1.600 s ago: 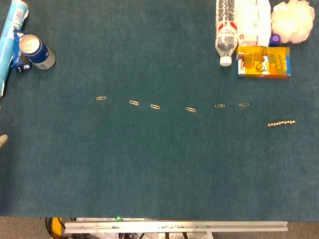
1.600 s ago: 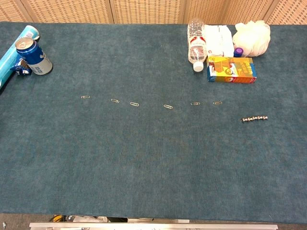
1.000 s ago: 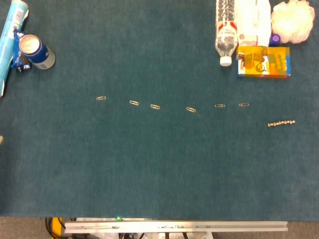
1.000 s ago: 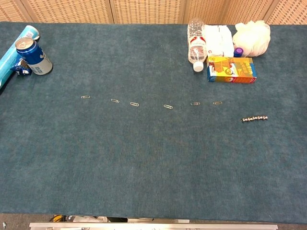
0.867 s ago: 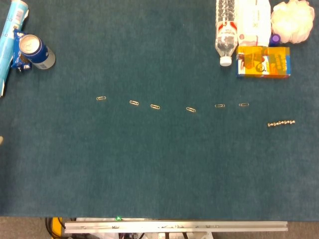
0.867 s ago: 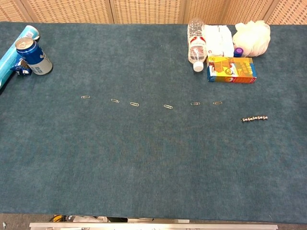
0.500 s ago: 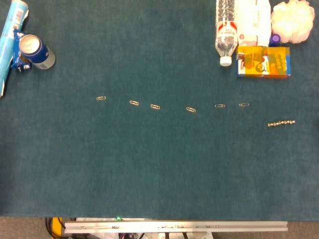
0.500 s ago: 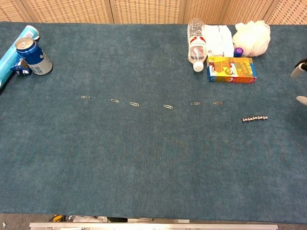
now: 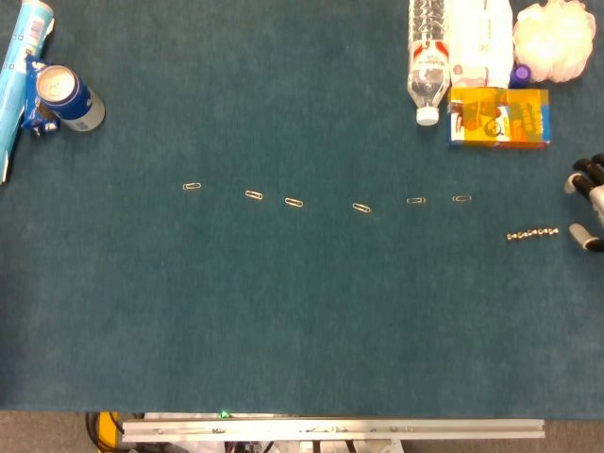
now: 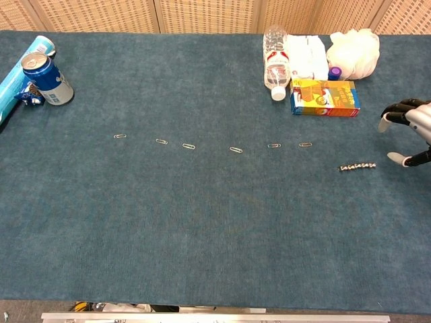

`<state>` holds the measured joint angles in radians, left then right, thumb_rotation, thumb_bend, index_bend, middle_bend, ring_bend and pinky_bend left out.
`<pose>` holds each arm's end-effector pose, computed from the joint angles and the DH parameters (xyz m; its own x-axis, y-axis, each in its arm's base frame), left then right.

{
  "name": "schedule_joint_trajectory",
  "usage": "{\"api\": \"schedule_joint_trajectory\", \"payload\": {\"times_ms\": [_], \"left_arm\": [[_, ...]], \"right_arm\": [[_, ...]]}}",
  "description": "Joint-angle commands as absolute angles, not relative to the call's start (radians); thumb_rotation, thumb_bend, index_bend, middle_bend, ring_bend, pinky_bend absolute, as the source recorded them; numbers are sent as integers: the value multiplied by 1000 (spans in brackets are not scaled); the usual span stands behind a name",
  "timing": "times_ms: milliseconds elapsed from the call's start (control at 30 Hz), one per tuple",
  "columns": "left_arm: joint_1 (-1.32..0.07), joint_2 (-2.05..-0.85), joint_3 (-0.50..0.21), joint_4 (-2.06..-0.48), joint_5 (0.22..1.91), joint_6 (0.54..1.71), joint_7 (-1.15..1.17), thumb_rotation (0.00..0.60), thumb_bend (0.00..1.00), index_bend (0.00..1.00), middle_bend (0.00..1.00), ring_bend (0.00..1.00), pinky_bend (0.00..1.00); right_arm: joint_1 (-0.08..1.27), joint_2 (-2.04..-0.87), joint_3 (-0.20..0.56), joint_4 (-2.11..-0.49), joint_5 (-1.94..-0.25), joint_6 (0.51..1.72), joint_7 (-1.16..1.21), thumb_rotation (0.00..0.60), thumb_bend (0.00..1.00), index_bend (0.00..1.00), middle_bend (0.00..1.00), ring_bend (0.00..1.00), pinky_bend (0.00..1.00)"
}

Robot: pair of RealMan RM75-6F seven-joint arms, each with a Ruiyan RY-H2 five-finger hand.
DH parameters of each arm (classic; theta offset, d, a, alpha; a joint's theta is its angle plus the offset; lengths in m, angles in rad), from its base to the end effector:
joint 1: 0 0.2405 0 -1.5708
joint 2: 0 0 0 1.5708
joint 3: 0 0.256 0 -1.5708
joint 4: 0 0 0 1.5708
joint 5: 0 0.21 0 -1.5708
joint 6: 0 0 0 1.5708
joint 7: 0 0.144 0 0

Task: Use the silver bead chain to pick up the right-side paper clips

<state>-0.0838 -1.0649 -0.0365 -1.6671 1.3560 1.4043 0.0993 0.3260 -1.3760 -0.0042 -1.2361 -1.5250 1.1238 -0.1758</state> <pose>-0.3288 0.1754 0.1667 0.4610 0.1081 0.8808 0.8729 0.1234 -0.4720 -0.3320 -0.2480 0.0576 0.6912 -0.2271 0.6861 -0.7212 -0.2780 0.6345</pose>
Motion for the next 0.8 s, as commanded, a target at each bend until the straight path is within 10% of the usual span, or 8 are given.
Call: {"api": "schedule_joint_trajectory", "payload": {"times_ms": [33,800], "left_arm": [[-84,-1063,-37,-1669,1355,1403,98,600,124,348,362,304,428],[-82,-1059,-39,-1672,1353,1399,97,600,124,348,359,301,428]], "right_arm": [[330,-1382,-9,-1232,-1526,1116,-173,600,297,400,255,183,347],[360,-1403,-32,-1212,-1507,1049,-188,600,174,413,255,183,340]]}}
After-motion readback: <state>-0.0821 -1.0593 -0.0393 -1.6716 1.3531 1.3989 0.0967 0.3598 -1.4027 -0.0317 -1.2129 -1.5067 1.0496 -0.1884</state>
